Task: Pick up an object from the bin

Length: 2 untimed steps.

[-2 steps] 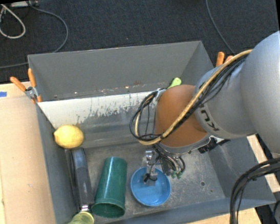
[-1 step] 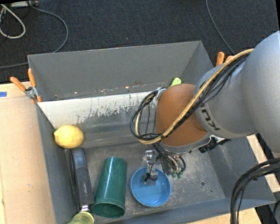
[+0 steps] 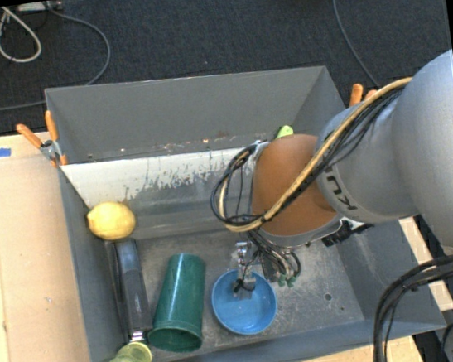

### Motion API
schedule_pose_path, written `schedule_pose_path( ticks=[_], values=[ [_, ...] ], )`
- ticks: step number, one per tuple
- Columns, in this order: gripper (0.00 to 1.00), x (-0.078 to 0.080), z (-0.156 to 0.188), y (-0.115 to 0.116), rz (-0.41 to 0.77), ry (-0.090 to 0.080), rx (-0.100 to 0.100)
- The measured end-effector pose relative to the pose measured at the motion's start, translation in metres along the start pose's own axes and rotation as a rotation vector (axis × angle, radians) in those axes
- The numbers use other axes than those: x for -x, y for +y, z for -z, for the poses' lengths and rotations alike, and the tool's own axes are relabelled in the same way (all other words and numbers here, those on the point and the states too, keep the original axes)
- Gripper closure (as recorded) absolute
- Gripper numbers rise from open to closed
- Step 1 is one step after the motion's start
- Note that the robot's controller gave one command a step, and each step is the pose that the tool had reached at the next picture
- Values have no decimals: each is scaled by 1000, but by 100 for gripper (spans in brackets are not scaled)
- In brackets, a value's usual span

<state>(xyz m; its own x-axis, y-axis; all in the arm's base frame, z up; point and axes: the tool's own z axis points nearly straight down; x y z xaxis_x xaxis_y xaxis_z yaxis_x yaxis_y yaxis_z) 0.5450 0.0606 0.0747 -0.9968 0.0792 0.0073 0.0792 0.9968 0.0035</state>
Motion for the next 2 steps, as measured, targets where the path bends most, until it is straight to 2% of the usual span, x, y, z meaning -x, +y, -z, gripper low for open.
schedule_pose_path(
  ticks=[1,2],
  values=[
    [100,-3,34,0,-2,11,-1],
    [100,-1,77,0,-2,1,0]
  ],
)
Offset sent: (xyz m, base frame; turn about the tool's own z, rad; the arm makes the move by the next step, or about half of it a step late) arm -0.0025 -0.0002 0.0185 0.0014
